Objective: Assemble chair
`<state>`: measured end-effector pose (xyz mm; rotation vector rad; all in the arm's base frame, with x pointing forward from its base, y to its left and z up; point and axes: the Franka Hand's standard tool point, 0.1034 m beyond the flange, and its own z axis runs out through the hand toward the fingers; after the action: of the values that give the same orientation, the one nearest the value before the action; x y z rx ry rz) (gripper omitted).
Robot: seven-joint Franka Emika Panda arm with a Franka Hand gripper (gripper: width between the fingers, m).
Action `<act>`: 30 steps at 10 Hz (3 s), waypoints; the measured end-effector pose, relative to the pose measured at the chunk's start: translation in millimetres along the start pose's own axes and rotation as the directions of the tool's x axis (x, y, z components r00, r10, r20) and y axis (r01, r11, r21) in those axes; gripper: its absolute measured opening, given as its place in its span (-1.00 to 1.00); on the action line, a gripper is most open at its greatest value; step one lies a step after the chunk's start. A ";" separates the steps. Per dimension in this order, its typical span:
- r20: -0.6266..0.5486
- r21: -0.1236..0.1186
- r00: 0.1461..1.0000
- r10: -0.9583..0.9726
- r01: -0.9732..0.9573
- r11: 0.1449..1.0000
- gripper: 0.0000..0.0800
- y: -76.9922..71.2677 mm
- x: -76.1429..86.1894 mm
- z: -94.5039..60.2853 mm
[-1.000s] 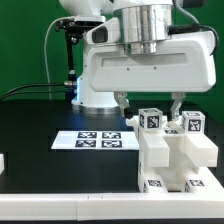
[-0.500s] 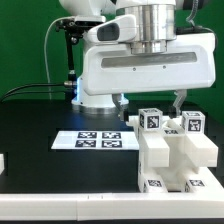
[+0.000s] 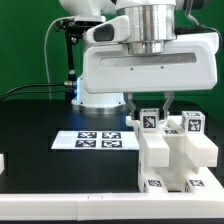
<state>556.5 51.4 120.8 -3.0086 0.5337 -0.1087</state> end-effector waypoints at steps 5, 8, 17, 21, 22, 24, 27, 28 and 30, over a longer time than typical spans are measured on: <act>0.021 0.011 0.737 0.676 -0.676 0.737 -0.29 3.8 -1.1 -1.7; 0.043 0.002 0.540 0.841 -0.842 0.540 -0.29 6.4 -2.0 -0.8; 0.024 0.028 0.988 0.153 -0.153 0.988 0.62 3.6 -4.7 3.2; -0.008 -0.043 0.991 -0.133 0.133 0.990 0.32 -9.2 -9.5 5.6; -0.009 -0.043 0.994 -0.105 0.104 0.994 -0.02 -9.1 -9.4 5.6; -0.014 -0.042 0.999 0.035 -0.035 0.998 -0.35 -7.7 -9.3 5.8; -0.009 -0.031 0.910 0.415 -0.415 0.909 -0.34 -6.7 -9.7 5.3; -0.009 -0.025 0.825 0.564 -0.564 0.825 -0.34 -7.1 -10.8 5.8; -0.012 -0.006 0.633 0.774 -0.774 0.633 -0.34 -8.1 -9.6 5.7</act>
Offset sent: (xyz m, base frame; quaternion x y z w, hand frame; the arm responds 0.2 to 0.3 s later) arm -0.0027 -0.0086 0.0094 -0.0062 0.0134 0.3250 0.9456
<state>550.8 62.7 115.3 -2.4819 1.7664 -0.0527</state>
